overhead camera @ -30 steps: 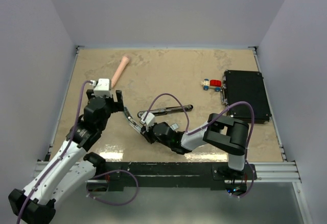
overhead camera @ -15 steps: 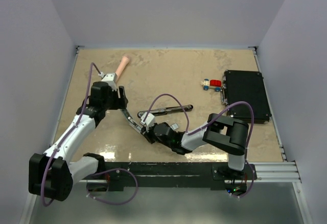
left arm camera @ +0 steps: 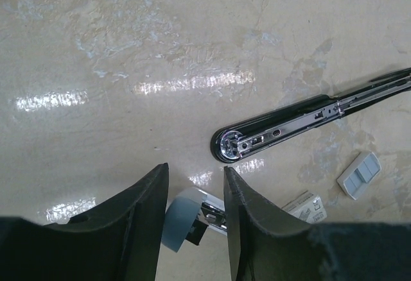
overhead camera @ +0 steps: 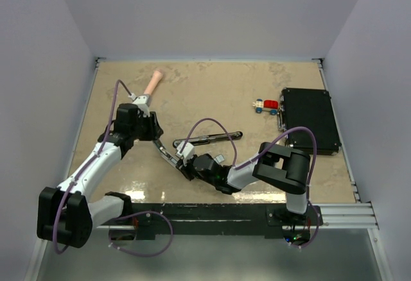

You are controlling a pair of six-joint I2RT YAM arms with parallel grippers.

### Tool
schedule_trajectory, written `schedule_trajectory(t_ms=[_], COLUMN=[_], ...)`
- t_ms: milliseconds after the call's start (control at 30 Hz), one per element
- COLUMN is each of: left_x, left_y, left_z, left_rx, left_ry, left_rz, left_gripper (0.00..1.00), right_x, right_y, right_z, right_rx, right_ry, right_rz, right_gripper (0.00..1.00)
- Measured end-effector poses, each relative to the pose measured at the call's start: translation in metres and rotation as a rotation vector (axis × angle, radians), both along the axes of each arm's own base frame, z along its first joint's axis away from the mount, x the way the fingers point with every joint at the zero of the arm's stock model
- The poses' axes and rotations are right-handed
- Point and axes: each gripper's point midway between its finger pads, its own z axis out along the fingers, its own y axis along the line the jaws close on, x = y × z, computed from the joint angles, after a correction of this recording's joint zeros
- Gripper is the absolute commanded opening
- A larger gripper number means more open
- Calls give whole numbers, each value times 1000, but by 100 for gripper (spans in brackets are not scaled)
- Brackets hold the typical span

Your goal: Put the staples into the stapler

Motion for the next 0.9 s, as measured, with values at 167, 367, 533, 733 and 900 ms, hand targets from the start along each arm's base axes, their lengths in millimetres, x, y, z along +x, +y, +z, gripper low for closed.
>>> schedule_trajectory(t_ms=[167,367,533,733,900], left_x=[-6,-18,-36,-55,-67], left_y=[2,0,-27,-40,-41], left_z=[-5,1,4,-14,-30], left_rx=[-2,10,-11,-13,-22], left_ry=[10,-14,-9,46,93], left_rz=[10,11,-56,-69,-55], left_gripper=[32,25,17,12,22], right_x=[0,0,0,0,0], right_y=[0,0,1,1,1], right_z=[0,0,1,1,1], right_rx=[-2,-4,4,4,4], right_ry=[-2,-4,-6,-4,-4], right_rz=[2,5,4,3,3], right_gripper=[0,0,0,0,7])
